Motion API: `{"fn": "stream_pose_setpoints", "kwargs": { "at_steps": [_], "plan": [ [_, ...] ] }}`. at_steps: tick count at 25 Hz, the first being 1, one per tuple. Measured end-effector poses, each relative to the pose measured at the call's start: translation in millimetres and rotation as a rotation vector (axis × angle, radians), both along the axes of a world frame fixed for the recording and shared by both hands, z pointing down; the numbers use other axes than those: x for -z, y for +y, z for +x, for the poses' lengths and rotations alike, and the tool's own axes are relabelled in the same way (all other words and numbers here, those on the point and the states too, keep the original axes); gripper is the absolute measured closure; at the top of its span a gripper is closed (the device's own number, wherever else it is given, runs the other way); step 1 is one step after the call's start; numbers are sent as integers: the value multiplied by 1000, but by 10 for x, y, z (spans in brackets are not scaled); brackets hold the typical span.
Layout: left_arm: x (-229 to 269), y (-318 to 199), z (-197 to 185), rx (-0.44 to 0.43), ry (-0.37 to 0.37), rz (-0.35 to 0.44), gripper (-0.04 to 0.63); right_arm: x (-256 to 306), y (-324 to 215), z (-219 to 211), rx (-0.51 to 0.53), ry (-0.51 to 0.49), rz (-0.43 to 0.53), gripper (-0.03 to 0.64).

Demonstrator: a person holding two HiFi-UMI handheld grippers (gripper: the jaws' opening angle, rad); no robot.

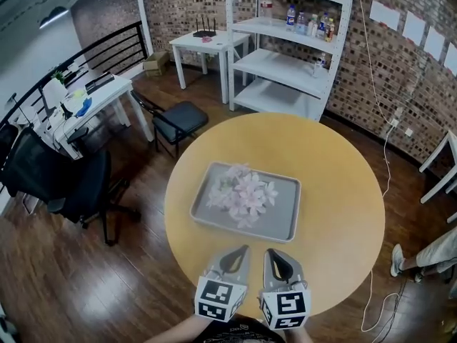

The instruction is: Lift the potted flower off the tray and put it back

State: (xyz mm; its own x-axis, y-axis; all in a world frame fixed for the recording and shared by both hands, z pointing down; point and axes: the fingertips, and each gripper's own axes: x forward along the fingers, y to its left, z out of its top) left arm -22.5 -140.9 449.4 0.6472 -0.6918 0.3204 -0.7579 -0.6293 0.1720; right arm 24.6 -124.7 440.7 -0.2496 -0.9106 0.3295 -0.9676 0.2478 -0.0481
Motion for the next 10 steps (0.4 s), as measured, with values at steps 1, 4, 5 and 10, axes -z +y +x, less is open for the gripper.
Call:
{"fn": "stream_pose_setpoints", "kwargs": {
  "at_steps": [1,4,5,10],
  "plan": [
    [9,18,21,6,-1,1,592,8,13,16,7,-3,2,617],
    [28,64,77,20,-6,8,592,14,39,55,29,-11,6,617],
    [29,78,86,23,-10,10,592,9,49,62,35,-13,7,617],
    [-1,159,134,32,-20,8,592,-11,124,106,53,-25,11,617]
  ]
}}
